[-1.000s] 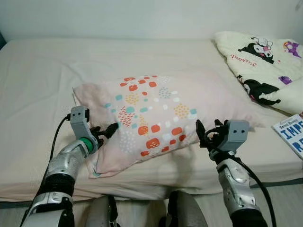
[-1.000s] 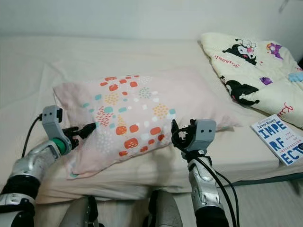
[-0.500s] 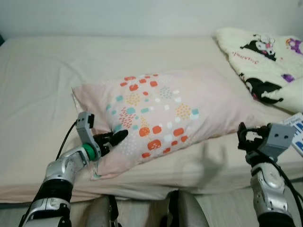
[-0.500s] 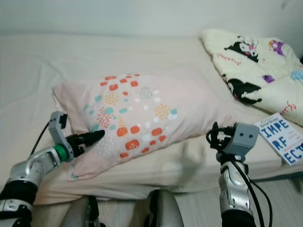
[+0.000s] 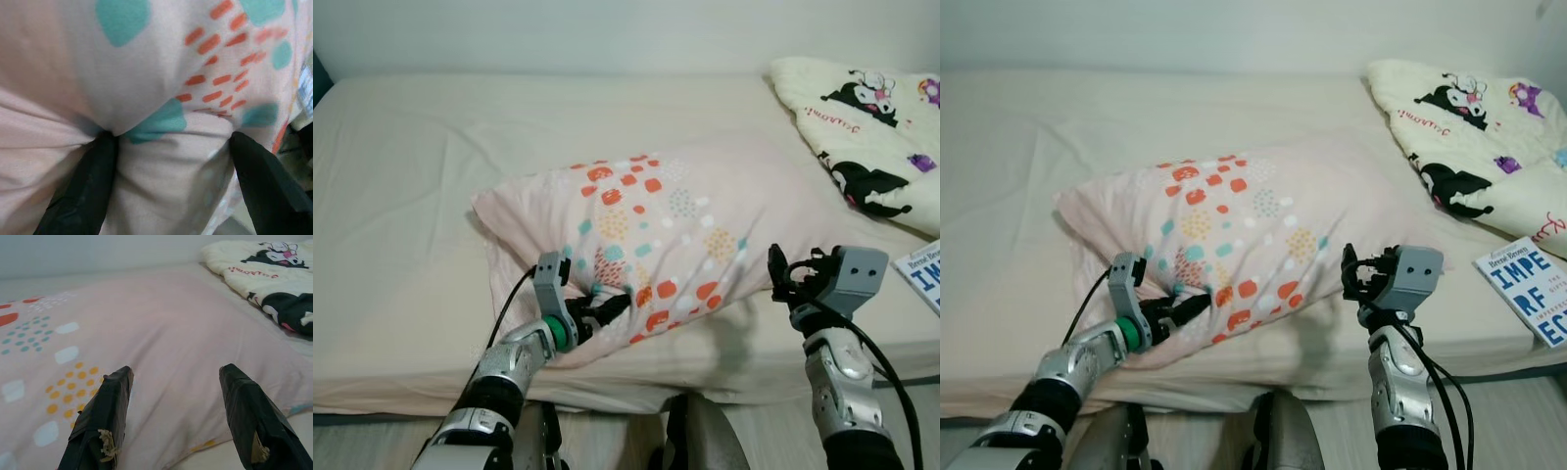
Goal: Clean up the room
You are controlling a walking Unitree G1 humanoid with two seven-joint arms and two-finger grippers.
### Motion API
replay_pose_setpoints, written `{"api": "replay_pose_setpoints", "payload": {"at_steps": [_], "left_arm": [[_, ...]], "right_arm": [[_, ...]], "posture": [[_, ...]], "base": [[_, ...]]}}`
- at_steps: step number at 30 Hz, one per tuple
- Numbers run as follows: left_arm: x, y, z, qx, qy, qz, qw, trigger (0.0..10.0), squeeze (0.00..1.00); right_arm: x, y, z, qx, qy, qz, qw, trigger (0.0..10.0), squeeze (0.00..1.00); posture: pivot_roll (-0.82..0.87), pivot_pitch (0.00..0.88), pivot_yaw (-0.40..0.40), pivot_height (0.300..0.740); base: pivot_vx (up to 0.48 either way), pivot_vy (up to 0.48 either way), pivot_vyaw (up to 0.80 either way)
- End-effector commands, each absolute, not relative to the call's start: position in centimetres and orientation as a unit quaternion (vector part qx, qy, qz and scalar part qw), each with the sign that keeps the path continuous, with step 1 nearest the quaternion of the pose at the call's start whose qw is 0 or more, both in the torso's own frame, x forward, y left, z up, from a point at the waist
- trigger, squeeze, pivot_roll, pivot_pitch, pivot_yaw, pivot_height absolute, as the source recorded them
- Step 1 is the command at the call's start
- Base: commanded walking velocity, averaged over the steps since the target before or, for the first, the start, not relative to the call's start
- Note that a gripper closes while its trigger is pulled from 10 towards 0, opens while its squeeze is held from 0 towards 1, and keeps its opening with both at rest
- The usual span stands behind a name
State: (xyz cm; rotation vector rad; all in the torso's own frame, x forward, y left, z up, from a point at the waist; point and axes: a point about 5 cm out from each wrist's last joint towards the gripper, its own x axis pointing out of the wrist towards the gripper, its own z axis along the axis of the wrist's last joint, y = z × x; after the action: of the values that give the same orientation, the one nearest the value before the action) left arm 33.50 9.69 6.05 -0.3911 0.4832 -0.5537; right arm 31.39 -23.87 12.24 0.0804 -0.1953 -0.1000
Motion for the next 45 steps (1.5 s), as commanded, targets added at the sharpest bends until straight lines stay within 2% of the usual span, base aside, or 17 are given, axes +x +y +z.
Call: {"api": "replay_pose_setpoints", "payload": {"at_steps": [1,3,4,6,8,10,11,16,22,28,32,34,38,39,43,44,45], "left_arm": [[32.0,7.7,3.9,-0.145,0.282,-0.289,0.904,0.8,0.0],[32.0,7.7,3.9,-0.145,0.282,-0.289,0.904,0.8,0.0],[32.0,7.5,3.7,-0.107,0.276,-0.275,0.914,0.0,0.0],[32.0,7.5,3.7,-0.107,0.276,-0.275,0.914,0.0,0.0],[32.6,7.9,4.1,-0.058,0.244,-0.238,0.938,0.0,0.0],[32.6,7.9,4.1,-0.058,0.244,-0.238,0.938,0.0,0.0],[33.1,8.2,4.7,-0.053,0.223,-0.219,0.949,0.0,0.0],[34.1,9.1,6.1,-0.056,0.179,-0.184,0.965,0.0,0.0],[34.0,9.5,6.4,-0.046,0.161,-0.206,0.964,0.0,0.0],[33.6,9.7,6.3,-0.004,0.149,-0.227,0.962,0.0,0.0],[34.6,10.9,8.1,0.052,0.114,-0.202,0.971,0.0,0.0],[36.3,13.0,10.8,0.106,0.071,-0.15,0.98,0.0,0.0],[37.8,15.0,13.4,0.141,0.042,-0.089,0.985,0.0,0.0],[38.6,15.9,15.2,0.161,0.02,-0.07,0.984,10.0,0.0],[39.6,17.4,18.0,0.203,-0.004,-0.019,0.979,10.0,0.0],[40.5,19.3,19.8,0.19,0.011,0.067,0.98,10.0,0.0],[40.5,19.3,19.8,0.19,0.011,0.067,0.98,10.0,0.0]], "right_arm": [[30.7,-24.8,11.6,0.049,-0.085,-0.066,0.993,10.0,0.0],[30.7,-24.8,11.6,0.049,-0.085,-0.066,0.993,10.0,0.0],[30.5,-25.5,11.4,0.056,-0.08,-0.079,0.992,10.0,0.0],[30.5,-25.5,11.4,0.056,-0.08,-0.079,0.992,10.0,0.0],[30.0,-27.2,10.9,0.079,-0.062,-0.104,0.989,10.0,0.0],[30.0,-27.2,10.9,0.079,-0.062,-0.104,0.989,10.0,0.0],[30.0,-27.8,10.3,0.109,-0.04,-0.105,0.988,10.0,0.0],[30.1,-27.7,9.2,0.148,0.003,-0.082,0.986,10.0,0.0],[30.5,-27.0,9.3,0.152,-0.003,-0.078,0.985,10.0,0.0],[30.6,-26.9,9.5,0.152,-0.008,-0.082,0.985,10.0,0.0],[30.5,-27.0,9.9,0.15,-0.017,-0.082,0.985,10.0,0.0],[30.7,-27.0,10.5,0.149,-0.027,-0.082,0.985,10.0,0.0],[30.9,-26.9,10.9,0.148,-0.034,-0.079,0.985,10.0,0.0],[31.1,-26.7,11.1,0.148,-0.038,-0.075,0.985,10.0,0.0],[31.4,-26.4,11.5,0.148,-0.045,-0.069,0.986,10.0,0.0],[31.6,-26.1,11.6,0.149,-0.048,-0.064,0.986,10.0,0.0],[31.6,-26.1,11.6,0.149,-0.048,-0.064,0.986,10.0,0.0]], "posture": [[-0.12,0.171,-0.003,0.605],[-0.12,0.171,-0.003,0.605],[-0.12,0.171,-0.003,0.605],[-0.12,0.171,-0.003,0.605],[-0.12,0.18,-0.005,0.605],[-0.12,0.18,-0.005,0.605],[-0.12,0.18,-0.005,0.605],[-0.12,0.18,-0.005,0.605],[-0.1,0.186,-0.01,0.605],[-0.1,0.186,-0.01,0.605],[-0.09,0.19,-0.001,0.605],[-0.09,0.19,-0.001,0.605],[-0.09,0.188,-0.002,0.605],[-0.08,0.185,-0.001,0.605],[-0.08,0.185,-0.001,0.605],[-0.08,0.182,-0.001,0.605],[-0.08,0.182,-0.001,0.605]], "base": [[0.0,0.0,0.0],[0.0,0.0,0.0],[0.0,0.0,0.0],[0.0,0.0,0.0],[0.0,0.0,0.0],[0.0,0.0,0.0],[0.0,0.0,0.0],[0.0,0.0,0.0],[0.0,0.0,0.0],[0.0,0.0,0.0],[0.0,0.0,0.0],[0.0,0.0,0.0],[0.0,0.0,0.0],[0.0,0.0,0.0],[0.0,0.0,0.0],[0.0,0.0,0.0],[0.0,0.0,0.0]]}}
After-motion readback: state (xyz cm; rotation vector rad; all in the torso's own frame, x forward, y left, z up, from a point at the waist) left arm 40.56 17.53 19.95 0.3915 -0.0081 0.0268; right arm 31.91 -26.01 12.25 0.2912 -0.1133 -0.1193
